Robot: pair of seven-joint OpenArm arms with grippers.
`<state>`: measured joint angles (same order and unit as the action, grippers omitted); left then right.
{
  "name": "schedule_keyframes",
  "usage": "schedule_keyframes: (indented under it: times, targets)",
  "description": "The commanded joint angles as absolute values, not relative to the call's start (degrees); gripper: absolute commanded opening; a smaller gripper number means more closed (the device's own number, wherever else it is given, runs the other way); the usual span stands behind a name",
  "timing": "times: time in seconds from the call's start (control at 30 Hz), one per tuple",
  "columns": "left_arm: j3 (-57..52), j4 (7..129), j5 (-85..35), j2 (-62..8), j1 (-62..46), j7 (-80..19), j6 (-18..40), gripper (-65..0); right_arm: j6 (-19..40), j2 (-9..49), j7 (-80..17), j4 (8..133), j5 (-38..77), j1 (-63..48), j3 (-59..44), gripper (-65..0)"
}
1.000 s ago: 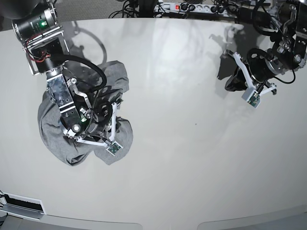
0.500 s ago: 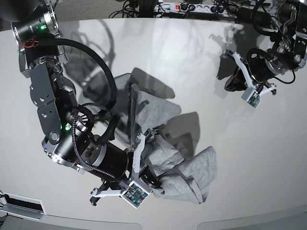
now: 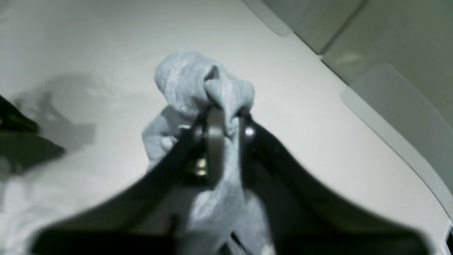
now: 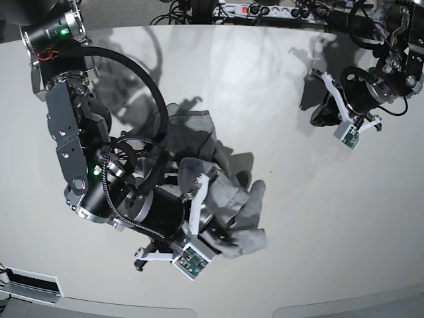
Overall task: Layout the t-shirt on the table in an organized manner, then fold the t-shirt properly
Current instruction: 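Drag the shirt toward the left gripper with the right gripper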
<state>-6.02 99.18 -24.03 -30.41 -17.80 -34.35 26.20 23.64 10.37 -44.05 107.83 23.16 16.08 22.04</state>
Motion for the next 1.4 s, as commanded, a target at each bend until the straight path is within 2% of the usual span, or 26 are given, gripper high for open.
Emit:
schedule_keyframes:
  times: [0.0,0.07,0.13,0.17,0.23,0.3,0.4,0.43,0.5,0.57,0.6,0.73,0.87,0.9,0.97,1.0,1.07,1.1,1.2,1.37]
  targets:
    - [-6.44,100.01,-24.88,-31.09,-17.61,-33.06,26.37,-65.0,24.47,10.11,-42.59,108.62,24.27,17.58,21.71,-45.1]
    - [-6.44,100.01,-24.86,-31.11,-17.61,-33.06,26.39,-65.0,25.43,9.45,-43.31,108.62,24.03,17.61,21.71,-42.4]
    - [-6.44,100.01,-24.88,-31.09,-17.61,-33.06,26.39,-65.0,25.61,9.23,-43.7,108.62,23.97,17.58,21.71,-43.4]
    - [-6.44,100.01,-24.88,-31.09,-17.61,-33.06,26.39,-65.0,25.63,9.23,-43.81,108.62,23.57,17.61,21.71,-48.8]
    - [-6.44,100.01,-24.86,-31.09,-17.61,-33.06,26.37,-65.0,25.61,9.32,-43.9,108.62,20.84,17.52,21.71,-65.0]
    - [-6.44,100.01,-24.86,-31.09,-17.63,-33.06,26.39,-65.0,25.28,9.61,-44.51,108.62,17.82,16.84,21.71,-65.0]
    - [-6.44,100.01,-24.86,-31.09,-17.61,-33.06,26.39,-65.0,27.7,9.69,-45.78,108.62,21.26,14.13,21.71,-65.0]
    - [-6.44,100.01,-24.88,-31.09,-17.61,-33.06,26.37,-65.0,28.84,9.67,-46.41,108.62,24.25,12.84,21.71,-62.5]
    - [-6.44,100.01,-24.86,-31.09,-17.61,-33.06,26.37,-65.0,31.46,9.45,-46.41,108.62,28.67,9.82,21.85,-47.8]
    - [-6.44,100.01,-24.86,-31.09,-17.61,-33.06,26.39,-65.0,32.99,8.47,-46.15,108.6,27.79,6.94,22.11,-32.4]
    - [-6.44,100.01,-24.86,-31.11,-17.63,-33.08,26.39,-65.0,33.12,7.92,-46.15,108.57,26.06,5.58,22.26,-28.6]
    - [-6.44,100.01,-24.91,-31.09,-17.61,-33.04,26.37,-65.0,31.81,5.48,-43.75,107.22,16.75,1.5,23.29,-28.1]
    - [-6.44,100.01,-24.88,-31.09,-17.61,-33.08,26.39,-65.0,27.44,5.41,-37.08,99.55,9.78,1.45,25.12,-28.2]
    - [-6.44,100.01,-24.88,-31.09,-17.61,-33.06,26.39,-65.0,27.29,5.41,-35.83,97.01,8.95,1.93,25.63,-28.7]
    - [-6.44,100.01,-24.91,-31.09,-17.61,-33.06,26.39,-65.0,27.22,5.39,-35.55,92.53,7.84,3.46,26.76,-35.8]
    - [-6.44,100.01,-24.91,-31.09,-17.61,-33.08,26.39,-65.0,27.16,5.39,-35.55,90.94,6.92,4.21,27.27,-41.5]
    - [-6.44,100.01,-24.88,-31.09,-17.63,-33.08,26.39,-65.0,27.42,5.39,-35.57,89.6,4.82,5.67,27.94,-58.6]
    - [-6.44,100.01,-24.88,-31.11,-17.63,-33.08,26.37,-65.0,27.66,5.39,-35.55,89.71,4.14,6.26,28.05,-65.0]
    - [-6.44,100.01,-25.15,-31.11,-17.61,-33.04,26.39,-65.0,26.7,5.39,-35.64,92.42,4.8,8.62,28.03,-65.0]
    - [-6.44,100.01,-25.15,-31.05,-17.63,-33.08,26.39,-65.0,25.15,5.41,-37.32,105.27,13.21,11.57,28.03,-65.0]
